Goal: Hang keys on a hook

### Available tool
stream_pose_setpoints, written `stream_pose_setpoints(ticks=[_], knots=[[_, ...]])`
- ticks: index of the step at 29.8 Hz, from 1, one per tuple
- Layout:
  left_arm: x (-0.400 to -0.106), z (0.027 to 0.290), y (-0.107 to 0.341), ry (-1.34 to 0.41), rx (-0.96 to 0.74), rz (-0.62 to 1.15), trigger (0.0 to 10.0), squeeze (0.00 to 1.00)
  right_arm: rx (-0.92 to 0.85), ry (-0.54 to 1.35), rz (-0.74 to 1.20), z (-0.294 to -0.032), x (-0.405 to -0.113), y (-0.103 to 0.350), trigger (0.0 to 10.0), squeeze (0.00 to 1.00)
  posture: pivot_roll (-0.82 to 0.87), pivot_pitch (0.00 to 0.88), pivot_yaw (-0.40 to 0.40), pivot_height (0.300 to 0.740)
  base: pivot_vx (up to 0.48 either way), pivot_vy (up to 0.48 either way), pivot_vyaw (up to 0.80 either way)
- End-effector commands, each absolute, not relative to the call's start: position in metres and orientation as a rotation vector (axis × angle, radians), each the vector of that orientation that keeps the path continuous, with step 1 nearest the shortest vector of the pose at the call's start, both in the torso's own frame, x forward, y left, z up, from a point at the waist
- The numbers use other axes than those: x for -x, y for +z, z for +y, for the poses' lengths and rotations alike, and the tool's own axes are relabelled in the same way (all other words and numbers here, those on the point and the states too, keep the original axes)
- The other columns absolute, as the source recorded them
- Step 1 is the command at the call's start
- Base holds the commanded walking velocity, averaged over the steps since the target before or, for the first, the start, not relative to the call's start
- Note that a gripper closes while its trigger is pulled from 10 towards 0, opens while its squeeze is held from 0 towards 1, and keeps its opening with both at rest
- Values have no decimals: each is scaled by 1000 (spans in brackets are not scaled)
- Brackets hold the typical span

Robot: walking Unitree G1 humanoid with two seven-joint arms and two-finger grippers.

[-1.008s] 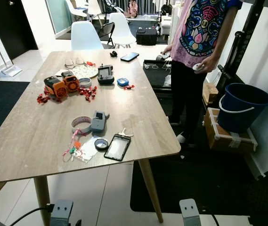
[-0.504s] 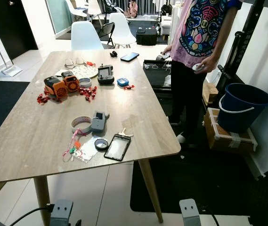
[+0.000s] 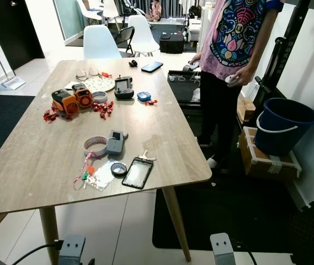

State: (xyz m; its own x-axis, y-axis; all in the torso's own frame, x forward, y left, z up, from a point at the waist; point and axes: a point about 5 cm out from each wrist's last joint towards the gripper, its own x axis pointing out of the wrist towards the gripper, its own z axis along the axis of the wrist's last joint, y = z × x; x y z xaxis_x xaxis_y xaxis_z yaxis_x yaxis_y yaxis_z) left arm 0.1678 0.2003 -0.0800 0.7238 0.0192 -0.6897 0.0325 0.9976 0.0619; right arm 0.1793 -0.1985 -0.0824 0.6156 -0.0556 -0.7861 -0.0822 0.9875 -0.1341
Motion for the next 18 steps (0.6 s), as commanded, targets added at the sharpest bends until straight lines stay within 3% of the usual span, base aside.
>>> stream_pose_setpoints(ticks=[1, 18], knots=[[-166, 197, -82, -14, -71, 782, 10000, 0, 169, 21, 911, -199, -180, -82, 10000, 0, 18, 0, -12, 740, 0, 0, 0], [-170, 197, -81, -14, -71, 779, 10000, 0, 173, 24, 905, -200, -181, -81, 10000, 0, 19, 0, -15, 740, 0, 0, 0]])
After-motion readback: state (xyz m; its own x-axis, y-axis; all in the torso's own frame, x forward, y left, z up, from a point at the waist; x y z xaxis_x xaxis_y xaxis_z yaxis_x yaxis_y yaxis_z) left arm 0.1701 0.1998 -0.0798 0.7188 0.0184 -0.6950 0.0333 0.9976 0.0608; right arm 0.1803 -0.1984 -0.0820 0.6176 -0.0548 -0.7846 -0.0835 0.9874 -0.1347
